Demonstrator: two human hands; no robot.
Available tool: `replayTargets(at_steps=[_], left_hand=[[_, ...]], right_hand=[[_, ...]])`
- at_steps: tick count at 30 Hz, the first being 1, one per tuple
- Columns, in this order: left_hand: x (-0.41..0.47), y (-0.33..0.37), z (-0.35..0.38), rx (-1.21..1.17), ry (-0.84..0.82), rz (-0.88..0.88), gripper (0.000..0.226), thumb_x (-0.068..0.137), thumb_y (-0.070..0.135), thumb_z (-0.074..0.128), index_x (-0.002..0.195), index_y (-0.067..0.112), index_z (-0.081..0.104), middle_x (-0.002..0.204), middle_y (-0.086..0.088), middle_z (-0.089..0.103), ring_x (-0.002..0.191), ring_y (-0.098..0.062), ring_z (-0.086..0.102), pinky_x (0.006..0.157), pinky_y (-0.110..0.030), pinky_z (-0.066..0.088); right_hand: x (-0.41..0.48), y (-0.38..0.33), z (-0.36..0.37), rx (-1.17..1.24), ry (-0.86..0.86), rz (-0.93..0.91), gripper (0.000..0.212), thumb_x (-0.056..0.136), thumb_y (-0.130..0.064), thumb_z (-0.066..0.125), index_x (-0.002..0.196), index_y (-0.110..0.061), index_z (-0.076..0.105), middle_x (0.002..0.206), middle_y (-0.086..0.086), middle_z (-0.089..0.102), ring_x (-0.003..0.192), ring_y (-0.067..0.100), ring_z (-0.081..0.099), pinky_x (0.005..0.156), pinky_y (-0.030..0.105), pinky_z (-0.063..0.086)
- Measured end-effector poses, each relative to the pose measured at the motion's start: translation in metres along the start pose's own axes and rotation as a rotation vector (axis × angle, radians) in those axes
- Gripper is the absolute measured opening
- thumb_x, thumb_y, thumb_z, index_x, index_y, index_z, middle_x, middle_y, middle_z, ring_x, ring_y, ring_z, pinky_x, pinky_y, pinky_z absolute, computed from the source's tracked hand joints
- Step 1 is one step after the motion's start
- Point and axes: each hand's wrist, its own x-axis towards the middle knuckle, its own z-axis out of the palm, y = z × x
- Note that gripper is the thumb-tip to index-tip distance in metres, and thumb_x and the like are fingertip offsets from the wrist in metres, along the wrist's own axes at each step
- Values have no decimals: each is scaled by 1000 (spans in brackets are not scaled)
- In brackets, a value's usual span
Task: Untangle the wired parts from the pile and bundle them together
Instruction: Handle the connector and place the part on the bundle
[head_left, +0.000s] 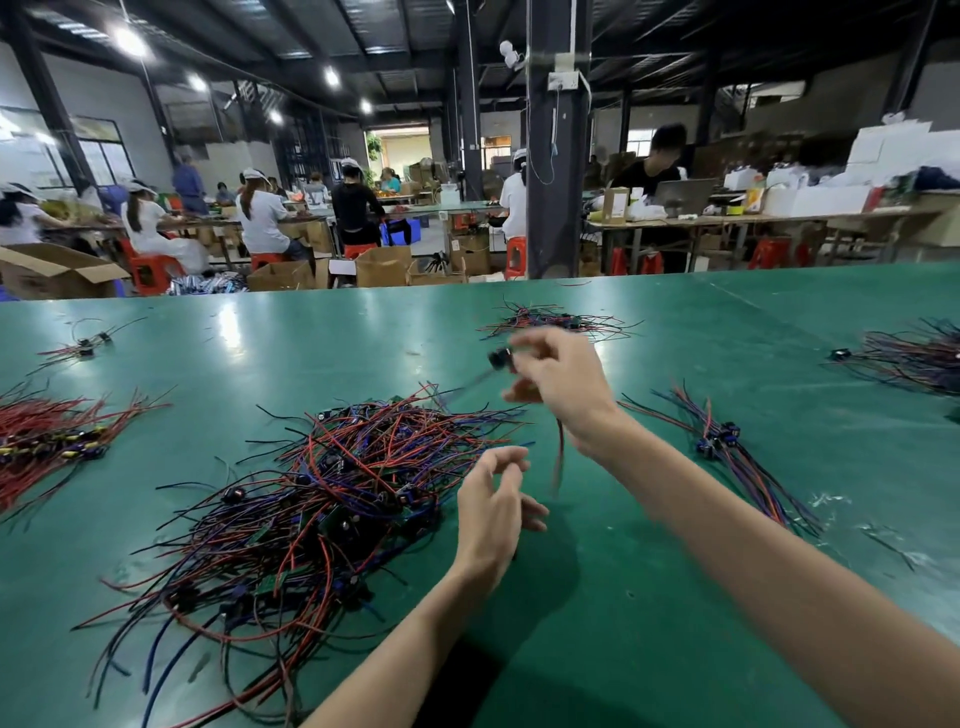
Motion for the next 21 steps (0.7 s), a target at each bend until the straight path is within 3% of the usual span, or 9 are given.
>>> replayTargets(at_steps=[2, 6, 11, 14, 21], left_hand=[[1, 3, 1, -78, 27, 9, 21, 98, 4, 41, 103, 9, 61, 96, -5, 60, 54, -13, 60, 44, -26, 50], [0, 5, 3, -120, -29, -41, 19, 97, 5, 47, 107, 8, 63, 90, -6, 67, 63, -11, 62, 55, -22, 53], [2, 6, 1, -180, -35, -130, 11, 92, 5, 56, 93, 3, 67, 69, -7, 65, 43, -8, 54, 45, -19, 46], [4, 6, -2, -234, -38, -175, 10, 92, 5, 56, 91, 0, 65, 63, -6, 64, 43, -8, 55, 45, -19, 49], [4, 7, -6, -341, -167, -251, 17, 94, -4, 46, 101, -3, 62, 75, -11, 66, 56, -11, 59, 56, -20, 54]], right_hand=[[-16, 25, -20, -9, -64, 148, 24, 92, 7, 50, 114, 6, 58, 73, 9, 55, 52, 18, 58, 66, 37, 60], [-41, 65, -47, 21, -108, 319, 23, 90, 13, 47, 111, 9, 56, 71, 12, 50, 53, 15, 51, 54, 31, 59], [-55, 77, -56, 39, -161, 368, 19, 85, 15, 52, 99, 4, 58, 63, 12, 48, 41, 13, 50, 54, 37, 59], [-61, 74, -53, 57, -239, 396, 15, 85, 11, 56, 97, 3, 58, 64, 13, 49, 42, 14, 52, 50, 35, 58], [-68, 78, -49, 147, -189, 458, 14, 83, 3, 65, 87, -3, 54, 71, 9, 53, 50, 17, 55, 48, 37, 57]])
